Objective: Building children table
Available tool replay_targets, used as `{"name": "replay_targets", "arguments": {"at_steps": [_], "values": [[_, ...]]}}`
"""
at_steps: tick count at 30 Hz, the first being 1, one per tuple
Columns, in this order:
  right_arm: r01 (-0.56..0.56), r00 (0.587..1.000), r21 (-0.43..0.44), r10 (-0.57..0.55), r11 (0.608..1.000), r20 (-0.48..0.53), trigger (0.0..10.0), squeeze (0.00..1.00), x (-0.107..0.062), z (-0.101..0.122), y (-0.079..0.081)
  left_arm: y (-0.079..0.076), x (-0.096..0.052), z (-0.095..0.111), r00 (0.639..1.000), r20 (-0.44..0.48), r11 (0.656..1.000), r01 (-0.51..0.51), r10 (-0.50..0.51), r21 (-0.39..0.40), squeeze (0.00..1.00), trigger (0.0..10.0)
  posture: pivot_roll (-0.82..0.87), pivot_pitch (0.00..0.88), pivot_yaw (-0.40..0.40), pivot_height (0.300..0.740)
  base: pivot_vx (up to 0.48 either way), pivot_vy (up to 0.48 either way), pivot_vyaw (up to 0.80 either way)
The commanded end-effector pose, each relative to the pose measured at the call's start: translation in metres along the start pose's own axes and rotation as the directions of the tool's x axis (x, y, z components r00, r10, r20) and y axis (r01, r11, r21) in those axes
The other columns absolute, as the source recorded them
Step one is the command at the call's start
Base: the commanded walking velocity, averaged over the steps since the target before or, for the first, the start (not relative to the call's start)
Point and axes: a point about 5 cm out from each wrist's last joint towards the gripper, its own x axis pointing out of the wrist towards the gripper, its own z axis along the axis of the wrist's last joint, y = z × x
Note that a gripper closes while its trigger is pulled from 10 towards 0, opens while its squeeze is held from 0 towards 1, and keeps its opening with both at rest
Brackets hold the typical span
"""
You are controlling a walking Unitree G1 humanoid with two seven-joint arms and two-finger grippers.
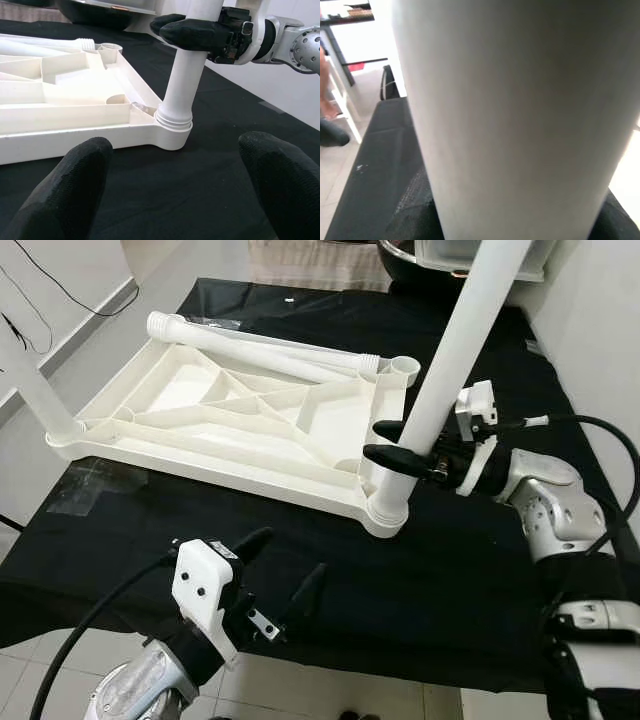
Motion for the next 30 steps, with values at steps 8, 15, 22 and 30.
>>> {"name": "replay_targets", "arguments": {"at_steps": [8,15,22,30], "values": [[0.415,0.905,0.02,-0.41,0.91,-0.113,0.0,0.0,0.0,-0.053,0.044,0.0,-0.002,-0.002,1.0,-0.011,1.0,0.004,-0.004,-0.016,0.0,10.0,0.12,0.221,-0.08,0.74,0.0,0.0,0.0],[0.761,0.59,-0.165,-0.775,0.627,-0.225,0.0,0.0,-0.006,-0.07,0.099,0.0,0.0,-0.003,1.0,-0.005,1.0,0.009,-0.009,-0.026,0.0,10.0,0.11,0.195,-0.061,0.74,0.0,0.0,0.0],[0.794,0.566,-0.168,-0.811,0.585,-0.151,0.0,0.0,0.008,-0.055,0.07,-0.001,0.003,-0.003,1.0,0.0,0.999,0.016,-0.016,-0.027,0.0,10.0,0.12,0.182,-0.069,0.74,0.0,0.0,0.0],[0.764,0.629,-0.083,-0.767,0.64,-0.13,10.0,0.8,0.019,-0.048,0.062,-0.001,0.003,-0.002,1.0,0.001,1.0,0.017,-0.017,-0.024,0.0,10.0,0.12,0.197,-0.068,0.74,0.0,0.0,0.0]]}}
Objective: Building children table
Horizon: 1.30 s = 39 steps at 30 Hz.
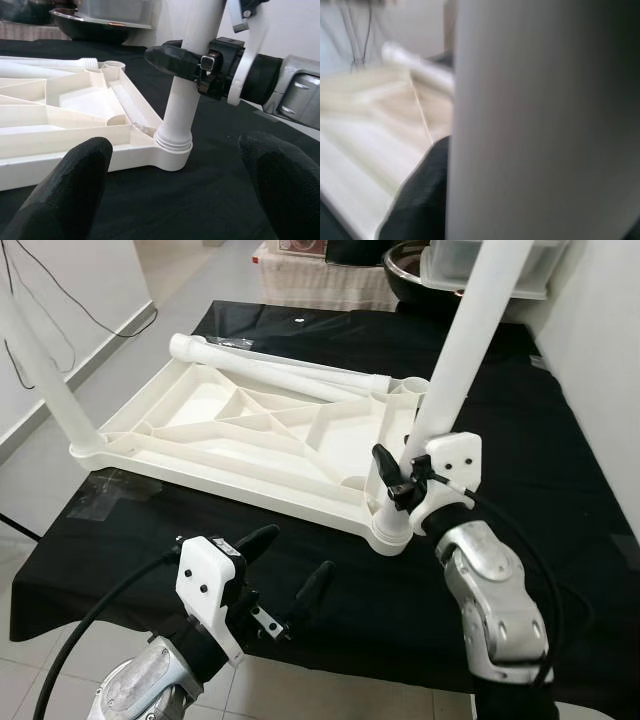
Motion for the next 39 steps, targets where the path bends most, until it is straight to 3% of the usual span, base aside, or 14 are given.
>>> {"name": "replay_targets", "arguments": {"at_steps": [1,4,5,9,10,11,17,21,28,34,35,36,37,39], "values": [[-0.055,0.998,0.041,0.055,0.998,-0.014,10.0,1.0,0.005,-0.007,-0.014,0.0,-0.001,-0.003,1.0,-0.015,1.0,-0.005,0.005,-0.008,0.0,10.0,0.12,0.2,-0.07,0.74,0.0,0.0,0.0],[-0.144,0.989,0.065,0.142,0.987,0.036,10.0,1.0,0.01,0.0,-0.023,0.0,-0.001,-0.002,1.0,-0.013,1.0,-0.008,0.008,-0.008,0.0,10.0,0.12,0.206,-0.073,0.74,0.0,0.0,0.0],[-0.213,0.975,0.025,0.21,0.977,0.07,10.0,1.0,0.016,0.009,-0.035,0.0,-0.001,-0.002,1.0,-0.012,1.0,-0.01,0.01,-0.007,0.0,10.0,0.12,0.21,-0.073,0.74,0.0,0.0,0.0],[-0.331,0.94,0.002,0.329,0.944,0.092,10.0,1.0,0.018,0.017,-0.039,0.0,-0.002,-0.001,1.0,-0.012,1.0,-0.013,0.012,-0.004,0.0,10.0,0.12,0.22,-0.078,0.74,0.0,0.0,0.0],[-0.415,0.906,-0.017,0.415,0.909,0.087,10.0,0.9,0.019,0.019,-0.04,0.001,-0.003,0.0,1.0,-0.012,1.0,-0.017,0.017,0.0,0.0,10.0,0.12,0.226,-0.081,0.74,0.0,0.0,0.0],[-0.51,0.857,-0.049,0.512,0.859,0.051,10.0,0.0,0.022,0.018,-0.045,0.001,-0.004,0.001,1.0,-0.016,1.0,-0.021,0.022,0.012,0.0,10.0,0.13,0.232,-0.082,0.74,0.0,0.0,0.0],[-0.579,0.814,-0.075,0.58,0.812,0.001,10.0,0.0,0.035,0.015,-0.056,-0.004,-0.006,0.006,0.999,-0.034,0.999,0.005,-0.003,0.045,0.0,10.0,0.15,0.234,-0.073,0.74,0.0,0.0,0.0],[-0.647,0.761,-0.059,0.648,0.76,-0.002,10.0,0.0,0.043,0.018,-0.059,-0.011,-0.013,0.019,1.0,-0.025,0.998,0.016,-0.014,0.062,0.0,10.0,0.17,0.232,-0.069,0.74,0.0,0.0,0.0],[-0.668,0.744,0.0,0.668,0.744,-0.026,10.0,0.0,0.051,0.006,-0.072,-0.018,-0.023,0.036,1.0,0.02,0.993,-0.011,0.009,0.113,0.0,10.0,0.23,0.21,-0.075,0.74,0.0,0.0,0.0],[-0.659,0.751,0.003,0.659,0.752,-0.053,10.0,0.0,0.054,0.001,-0.078,-0.019,-0.032,0.031,0.998,0.006,0.988,-0.056,0.056,0.141,0.0,10.0,0.26,0.193,-0.087,0.74,0.0,0.0,0.0],[-0.66,0.75,0.011,0.66,0.751,-0.052,5.9,0.0,0.053,0.001,-0.078,-0.018,-0.033,0.031,0.998,0.0,0.987,-0.069,0.07,0.144,0.0,10.0,0.26,0.19,-0.09,0.74,0.0,0.0,0.0],[-0.66,0.75,0.022,0.66,0.751,-0.05,0.9,0.0,0.053,0.0,-0.08,-0.017,-0.035,0.03,0.997,-0.006,0.986,-0.079,0.081,0.147,0.0,10.0,0.26,0.189,-0.09,0.74,0.0,0.0,0.0],[-0.665,0.745,0.033,0.665,0.746,-0.05,0.0,0.0,0.052,-0.001,-0.08,-0.017,-0.035,0.029,0.996,-0.012,0.985,-0.084,0.087,0.15,0.0,10.0,0.26,0.188,-0.092,0.74,0.0,0.0,0.0],[-0.678,0.731,0.052,0.68,0.733,-0.051,0.0,0.0,0.049,-0.003,-0.082,-0.017,-0.035,0.028,0.995,-0.018,0.985,-0.091,0.094,0.147,0.0,10.0,0.26,0.187,-0.093,0.74,0.0,0.0,0.0]]}}
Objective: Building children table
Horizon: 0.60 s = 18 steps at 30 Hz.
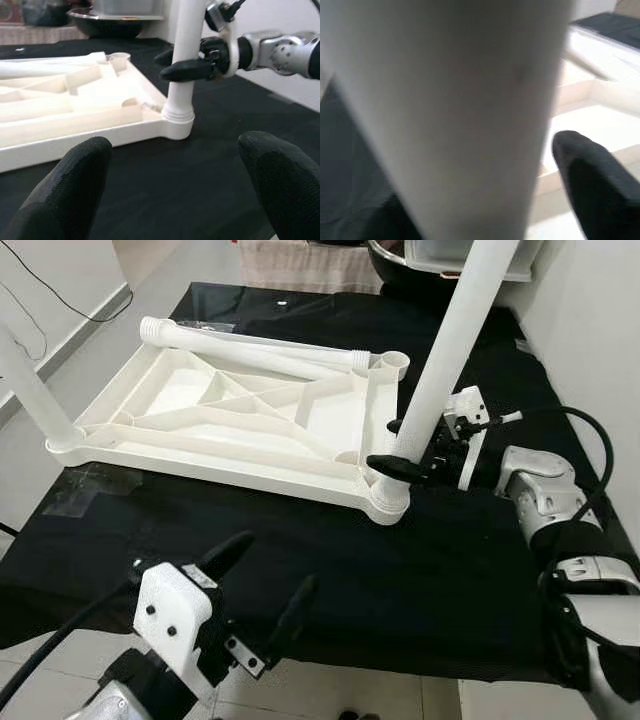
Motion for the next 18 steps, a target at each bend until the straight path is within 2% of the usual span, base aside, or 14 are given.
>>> {"name": "replay_targets", "arguments": {"at_steps": [1,6,8,10,12,13,14,15,17,18], "values": [[-0.013,1.0,0.012,0.013,1.0,-0.002,0.0,0.0,-0.002,-0.002,0.0,0.0,-0.002,0.001,1.0,-0.009,1.0,0.0,0.001,0.019,0.0,10.0,0.26,0.186,-0.091,0.74,0.0,0.0,0.0],[-0.016,1.0,0.048,0.015,0.999,0.027,0.0,0.0,-0.017,-0.006,-0.003,0.0,-0.002,0.001,1.0,-0.008,1.0,-0.013,0.014,0.007,0.0,10.0,0.24,0.189,-0.088,0.74,0.0,0.0,0.0],[0.012,0.998,0.073,-0.016,0.997,0.058,0.0,0.0,-0.028,-0.008,-0.006,0.0,-0.003,0.001,1.0,-0.008,1.0,-0.021,0.021,0.006,0.0,10.0,0.23,0.192,-0.088,0.74,0.0,0.0,0.0],[0.02,0.998,0.078,-0.025,0.997,0.064,0.0,0.0,-0.031,-0.008,-0.007,0.0,-0.003,0.001,1.0,-0.007,1.0,-0.024,0.024,0.005,0.0,10.0,0.23,0.192,-0.088,0.74,0.0,0.0,0.0],[0.097,0.992,0.077,-0.102,0.992,0.07,0.0,0.0,-0.041,-0.017,-0.006,-0.001,-0.004,0.001,1.0,-0.003,1.0,-0.027,0.027,0.002,0.0,10.0,0.22,0.194,-0.093,0.74,0.0,0.0,0.0],[0.097,0.992,0.077,-0.102,0.992,0.07,0.0,0.0,-0.041,-0.017,-0.006,-0.001,-0.004,0.001,1.0,-0.003,1.0,-0.027,0.027,0.002,0.0,10.0,0.22,0.194,-0.093,0.74,0.0,0.0,0.0],[0.17,0.972,0.182,-0.195,0.968,0.128,0.0,0.0,-0.048,-0.04,0.018,-0.001,-0.005,0.0,0.999,-0.005,0.999,-0.033,0.033,-0.004,0.0,10.0,0.19,0.196,-0.101,0.74,0.0,0.0,0.0],[0.17,0.972,0.182,-0.195,0.968,0.128,0.0,0.0,-0.048,-0.04,0.018,-0.001,-0.005,0.0,0.999,-0.005,0.999,-0.033,0.033,-0.004,0.0,10.0,0.19,0.196,-0.101,0.74,0.0,0.0,0.0],[0.216,0.958,0.265,-0.257,0.94,0.129,0.0,0.0,-0.047,-0.056,0.055,-0.001,-0.006,-0.001,0.999,-0.011,0.999,-0.034,0.034,-0.009,0.0,10.0,0.19,0.193,-0.096,0.74,0.0,0.0,0.0],[0.216,0.958,0.265,-0.257,0.94,0.129,0.0,0.0,-0.047,-0.056,0.055,-0.001,-0.006,-0.001,0.999,-0.011,0.999,-0.034,0.034,-0.009,0.0,10.0,0.19,0.193,-0.096,0.74,0.0,0.0,0.0]]}}
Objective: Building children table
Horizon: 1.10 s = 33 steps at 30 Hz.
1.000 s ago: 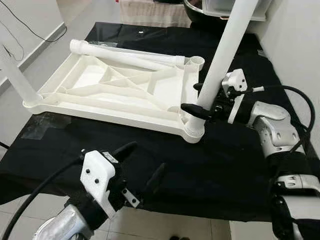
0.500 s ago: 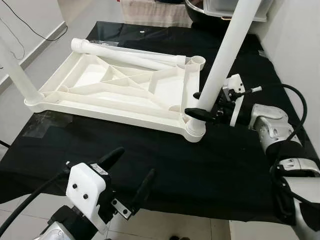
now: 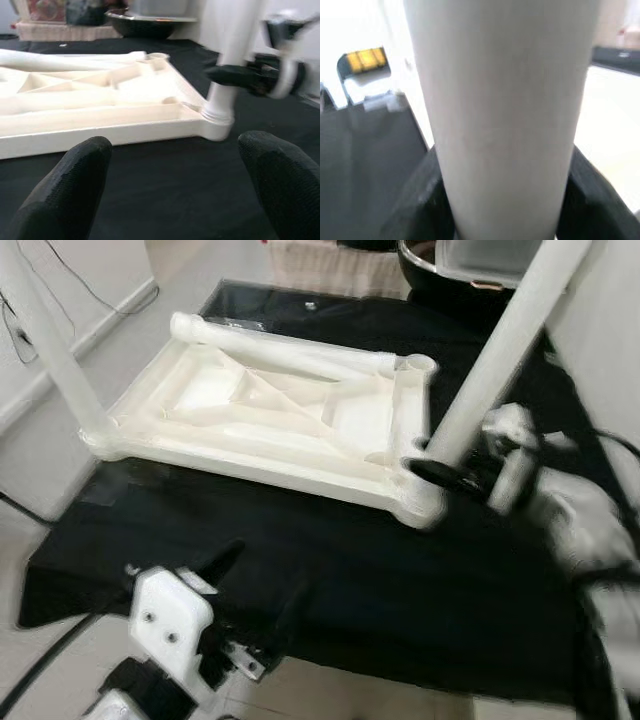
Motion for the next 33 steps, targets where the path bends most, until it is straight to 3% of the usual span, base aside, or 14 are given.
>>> {"name": "replay_targets", "arguments": {"at_steps": [1,2,3,4,6,16,17,18,19,23,24,28,32,33], "values": [[0.198,0.971,0.052,-0.188,0.979,-0.145,0.0,0.0,-0.005,-0.03,0.018,-0.002,-0.001,-0.001,1.0,-0.005,1.0,0.01,-0.01,-0.009,0.0,10.0,0.19,0.187,-0.095,0.74,0.0,0.0,0.0],[0.39,0.89,-0.083,-0.398,0.917,-0.222,0.0,0.0,-0.01,-0.04,0.018,-0.002,-0.001,-0.001,1.0,-0.006,1.0,0.012,-0.012,-0.011,0.0,10.0,0.19,0.187,-0.095,0.74,0.0,0.0,0.0],[0.39,0.89,-0.083,-0.398,0.917,-0.222,0.0,0.0,-0.01,-0.04,0.018,-0.002,-0.001,-0.001,1.0,-0.006,1.0,0.012,-0.012,-0.011,0.0,10.0,0.19,0.187,-0.095,0.74,0.0,0.0,0.0],[0.556,0.753,-0.227,-0.601,0.799,-0.27,0.0,0.0,-0.016,-0.043,0.03,-0.003,0.0,0.0,1.0,-0.004,1.0,0.012,-0.012,-0.018,0.0,10.0,0.2,0.18,-0.092,0.74,0.0,0.0,0.0],[0.576,0.733,-0.225,-0.618,0.786,-0.282,0.0,0.0,-0.017,-0.041,0.039,-0.003,0.0,0.0,1.0,-0.003,1.0,0.01,-0.01,-0.023,0.0,10.0,0.2,0.18,-0.092,0.74,0.0,0.0,0.0],[0.594,0.76,-0.246,-0.635,0.766,-0.141,0.0,0.0,0.023,-0.017,0.033,-0.003,0.0,-0.001,1.0,-0.014,1.0,0.014,-0.015,-0.026,0.0,10.0,0.2,0.172,-0.085,0.74,0.0,0.0,0.0],[0.582,0.771,-0.23,-0.619,0.78,-0.148,3.7,0.0,0.027,-0.014,0.038,-0.003,0.0,-0.001,1.0,-0.015,1.0,0.015,-0.015,-0.027,0.0,10.0,0.2,0.173,-0.083,0.74,0.0,0.0,0.0],[0.573,0.778,-0.219,-0.608,0.789,-0.155,3.7,0.0,0.03,-0.013,0.041,-0.003,0.0,-0.001,1.0,-0.016,1.0,0.015,-0.016,-0.027,0.0,10.0,0.2,0.173,-0.083,0.74,0.0,0.0,0.0],[0.562,0.789,-0.219,-0.597,0.797,-0.148,10.0,0.0,0.033,-0.01,0.042,-0.003,0.0,-0.001,1.0,-0.016,1.0,0.015,-0.016,-0.028,0.0,10.0,0.2,0.176,-0.079,0.74,0.0,0.0,0.0],[0.475,0.859,-0.195,-0.5,0.858,-0.108,10.0,0.0,0.044,0.001,0.035,-0.003,0.001,-0.001,1.0,-0.016,0.999,0.014,-0.014,-0.029,0.0,10.0,0.2,0.181,-0.077,0.74,0.0,0.0,0.0],[0.4,0.905,-0.153,-0.415,0.904,-0.088,10.0,1.0,0.048,0.008,0.029,-0.004,0.001,-0.001,1.0,-0.015,0.999,0.014,-0.014,-0.031,0.0,10.0,0.2,0.185,-0.078,0.74,0.0,0.0,0.0],[0.257,0.964,-0.107,-0.262,0.961,-0.037,10.0,1.0,0.053,0.025,0.017,-0.005,0.002,-0.001,1.0,-0.013,0.999,0.015,-0.016,-0.034,0.0,10.0,0.2,0.191,-0.078,0.74,0.0,0.0,0.0],[-0.053,0.998,-0.193,0.047,0.98,-0.036,10.0,1.0,0.064,0.046,0.014,-0.004,0.001,-0.001,1.0,-0.013,0.999,0.013,-0.013,-0.041,0.0,10.0,0.2,0.201,-0.071,0.74,0.0,0.0,0.0],[-0.113,0.993,-0.196,0.104,0.974,-0.056,10.0,0.77,0.067,0.049,0.014,-0.005,0.001,-0.001,1.0,-0.014,0.999,0.013,-0.014,-0.042,0.0,10.0,0.2,0.205,-0.069,0.74,0.0,0.0,0.0]]}}
